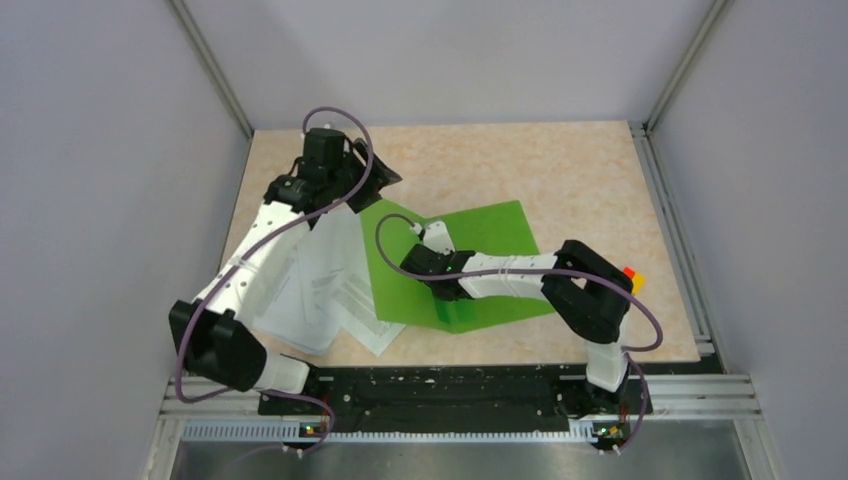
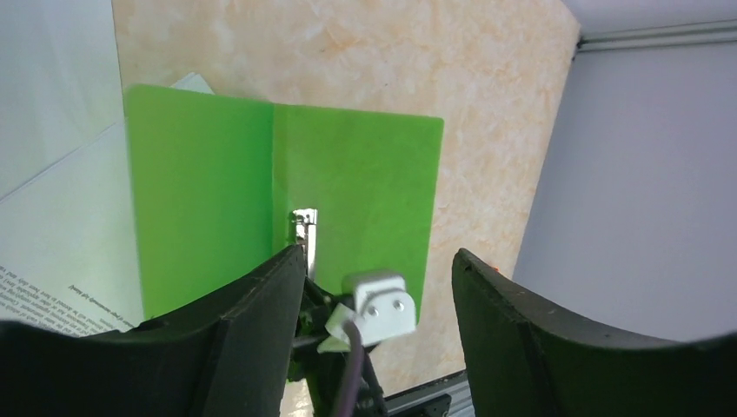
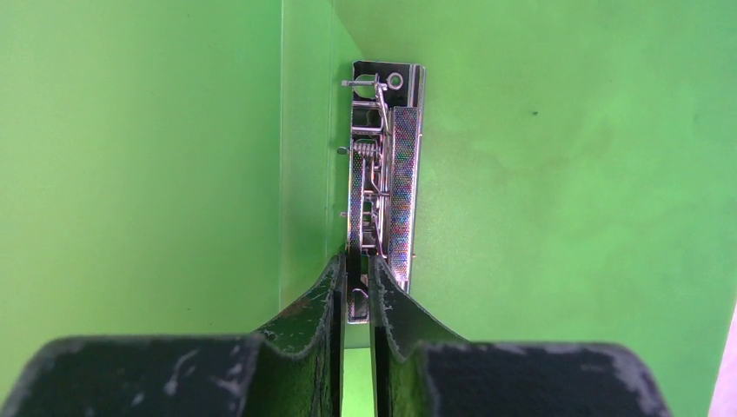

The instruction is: Put the files into the folder

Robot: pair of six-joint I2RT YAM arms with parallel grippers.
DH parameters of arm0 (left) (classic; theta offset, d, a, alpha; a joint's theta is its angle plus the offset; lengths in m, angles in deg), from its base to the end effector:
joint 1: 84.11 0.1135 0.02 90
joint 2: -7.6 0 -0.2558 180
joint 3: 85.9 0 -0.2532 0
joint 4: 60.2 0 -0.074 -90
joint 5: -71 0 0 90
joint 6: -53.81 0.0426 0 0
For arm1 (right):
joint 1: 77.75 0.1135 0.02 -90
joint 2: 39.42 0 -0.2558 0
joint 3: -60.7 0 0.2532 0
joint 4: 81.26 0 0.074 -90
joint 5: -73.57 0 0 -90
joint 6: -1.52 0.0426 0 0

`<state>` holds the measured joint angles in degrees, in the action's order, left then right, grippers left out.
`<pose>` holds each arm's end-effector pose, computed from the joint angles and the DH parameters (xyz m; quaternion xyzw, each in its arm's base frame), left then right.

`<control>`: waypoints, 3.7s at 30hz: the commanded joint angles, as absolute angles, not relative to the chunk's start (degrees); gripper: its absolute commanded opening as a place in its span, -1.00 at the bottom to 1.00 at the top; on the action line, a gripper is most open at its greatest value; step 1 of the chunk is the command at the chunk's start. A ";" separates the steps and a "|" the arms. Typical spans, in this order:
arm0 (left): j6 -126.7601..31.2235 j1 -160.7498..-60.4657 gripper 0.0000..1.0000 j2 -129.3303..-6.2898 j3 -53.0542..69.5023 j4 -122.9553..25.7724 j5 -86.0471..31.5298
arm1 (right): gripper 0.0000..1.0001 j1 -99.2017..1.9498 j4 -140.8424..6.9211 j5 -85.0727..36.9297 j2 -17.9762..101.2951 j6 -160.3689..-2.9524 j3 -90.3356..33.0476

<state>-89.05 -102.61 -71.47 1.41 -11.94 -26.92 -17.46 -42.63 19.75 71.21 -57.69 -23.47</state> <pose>0.2951 -0.1049 0.3582 -0.2303 0.8535 -0.3200 0.3408 0.2114 0.3197 0.1418 -0.1716 0.9147 -0.0660 0.3600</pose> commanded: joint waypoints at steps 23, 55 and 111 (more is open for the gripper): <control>-87.18 -116.36 0.09 -77.83 30.06 -15.26 -6.56 | -0.83 -23.08 -62.83 -1.42 61.11 -57.84 -10.36; -92.24 -125.26 0.49 -72.22 25.91 -4.19 8.09 | -0.43 -23.59 -50.14 -0.30 54.80 -61.64 -16.79; -96.04 -113.56 -0.37 -69.76 46.05 -14.26 0.01 | -0.85 -16.37 -45.42 10.33 64.74 -64.12 -18.72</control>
